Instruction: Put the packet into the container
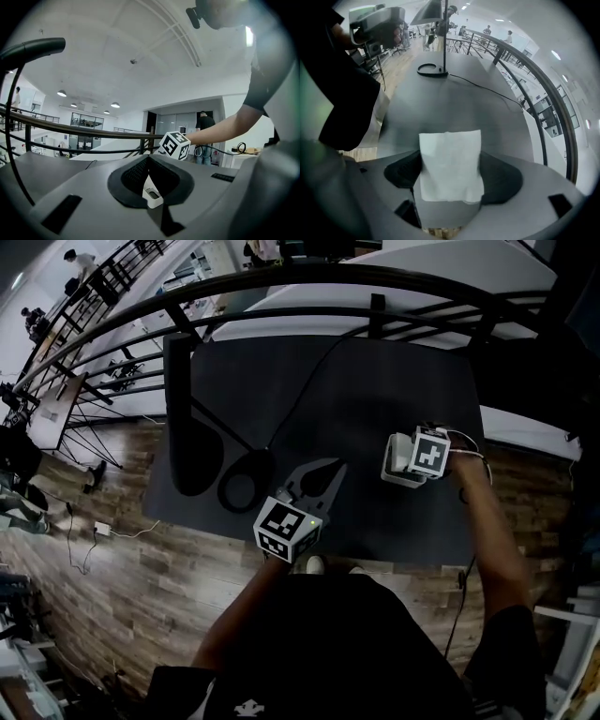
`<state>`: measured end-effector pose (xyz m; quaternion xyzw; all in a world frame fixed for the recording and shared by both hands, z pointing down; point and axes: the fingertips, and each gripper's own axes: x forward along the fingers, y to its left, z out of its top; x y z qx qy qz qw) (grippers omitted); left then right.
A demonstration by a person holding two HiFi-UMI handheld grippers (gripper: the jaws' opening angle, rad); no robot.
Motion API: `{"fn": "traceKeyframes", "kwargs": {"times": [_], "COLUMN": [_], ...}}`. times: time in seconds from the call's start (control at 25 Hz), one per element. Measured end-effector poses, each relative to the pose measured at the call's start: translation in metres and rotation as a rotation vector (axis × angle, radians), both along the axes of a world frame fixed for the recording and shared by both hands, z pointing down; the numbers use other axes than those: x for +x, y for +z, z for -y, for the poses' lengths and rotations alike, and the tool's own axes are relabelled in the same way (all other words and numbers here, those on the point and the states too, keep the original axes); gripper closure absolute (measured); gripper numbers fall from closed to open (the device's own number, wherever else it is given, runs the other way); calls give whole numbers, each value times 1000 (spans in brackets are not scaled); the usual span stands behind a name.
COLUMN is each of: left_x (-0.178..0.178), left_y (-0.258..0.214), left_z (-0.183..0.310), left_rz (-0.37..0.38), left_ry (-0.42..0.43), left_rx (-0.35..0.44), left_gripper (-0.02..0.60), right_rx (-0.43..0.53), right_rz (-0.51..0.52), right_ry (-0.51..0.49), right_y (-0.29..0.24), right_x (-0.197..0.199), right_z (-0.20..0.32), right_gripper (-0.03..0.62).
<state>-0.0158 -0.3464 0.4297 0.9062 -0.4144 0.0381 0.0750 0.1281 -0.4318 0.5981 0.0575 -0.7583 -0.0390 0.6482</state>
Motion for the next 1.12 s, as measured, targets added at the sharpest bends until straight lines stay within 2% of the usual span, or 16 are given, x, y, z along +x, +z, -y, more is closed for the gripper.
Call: {"fn": "traceKeyframes", "kwargs": {"times": [0.52,1.12], "left_x": [-21,-27], "left_y": [3,4], "left_z": [2,1], "left_rz": [5,36], "left_ry": [-50,-45], "left_rx": [-12,-13], "left_gripper": [575,575], "right_rx": [-58,-69], "right_rz": [-35,-24], "right_ry": [94,127], "right_y": [52,64], "right_x": [5,3], "right_z": [11,12], "right_gripper": [209,207]}}
